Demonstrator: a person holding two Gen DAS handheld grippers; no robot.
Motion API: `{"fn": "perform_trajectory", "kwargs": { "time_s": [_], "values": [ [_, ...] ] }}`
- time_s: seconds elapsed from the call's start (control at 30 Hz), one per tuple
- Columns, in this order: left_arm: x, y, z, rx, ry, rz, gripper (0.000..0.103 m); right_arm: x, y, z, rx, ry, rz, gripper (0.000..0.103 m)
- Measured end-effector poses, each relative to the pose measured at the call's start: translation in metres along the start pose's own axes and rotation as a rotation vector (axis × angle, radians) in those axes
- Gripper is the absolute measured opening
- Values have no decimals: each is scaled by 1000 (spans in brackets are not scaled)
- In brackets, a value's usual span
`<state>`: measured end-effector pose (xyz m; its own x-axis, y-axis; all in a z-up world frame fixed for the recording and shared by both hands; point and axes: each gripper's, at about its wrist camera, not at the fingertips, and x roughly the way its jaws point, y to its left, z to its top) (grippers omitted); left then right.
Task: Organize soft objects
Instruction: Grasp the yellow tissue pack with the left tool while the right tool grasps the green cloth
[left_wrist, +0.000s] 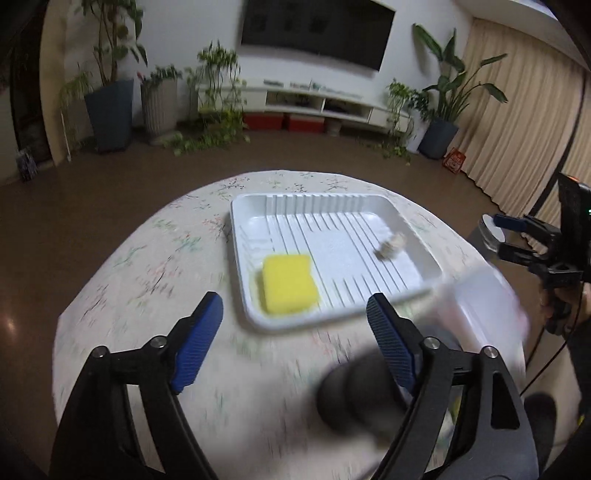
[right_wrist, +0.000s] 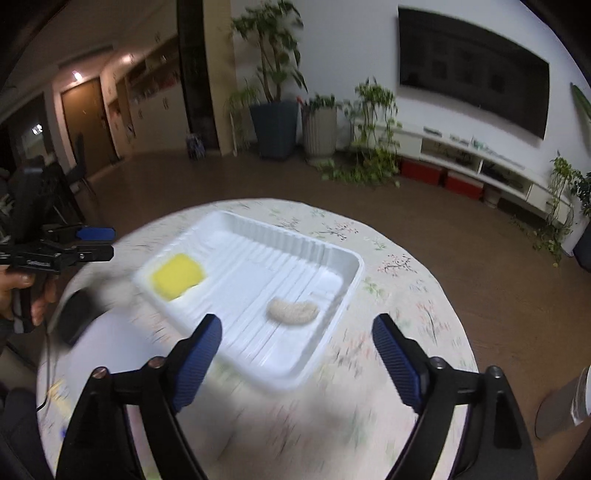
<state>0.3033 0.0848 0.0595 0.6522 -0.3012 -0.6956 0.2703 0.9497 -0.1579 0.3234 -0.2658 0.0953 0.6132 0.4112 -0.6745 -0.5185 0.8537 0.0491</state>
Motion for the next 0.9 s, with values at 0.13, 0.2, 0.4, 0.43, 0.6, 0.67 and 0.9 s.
{"fn": "perform_trajectory", "kwargs": {
  "time_s": [0.13,0.2,0.4,0.43,0.6,0.67,0.9],
  "values": [
    [-43,-25,-56,20,2,-11,81,-59,39,-51,-33,-38,31,96],
    [-59,-32,-77,6,-2,-8,81,-74,55,-70,-29,-30,22,98],
    [-87,-68,-140,22,32,25,81,-91,109,-122,-44,32,27,98],
    [-89,-75,-150,33,39,45,81,-90,117,-130,-45,44,14,98],
    [-85,-81,-169,6,49,105,81,-78,138,-153,2,66,-35,98],
    [-80,-80,-169,9,52,116,81,-70,142,-155,14,74,-41,98],
    [-64,-76,-165,23,71,144,81,-36,132,-155,124,139,-55,97]
  ]
}}
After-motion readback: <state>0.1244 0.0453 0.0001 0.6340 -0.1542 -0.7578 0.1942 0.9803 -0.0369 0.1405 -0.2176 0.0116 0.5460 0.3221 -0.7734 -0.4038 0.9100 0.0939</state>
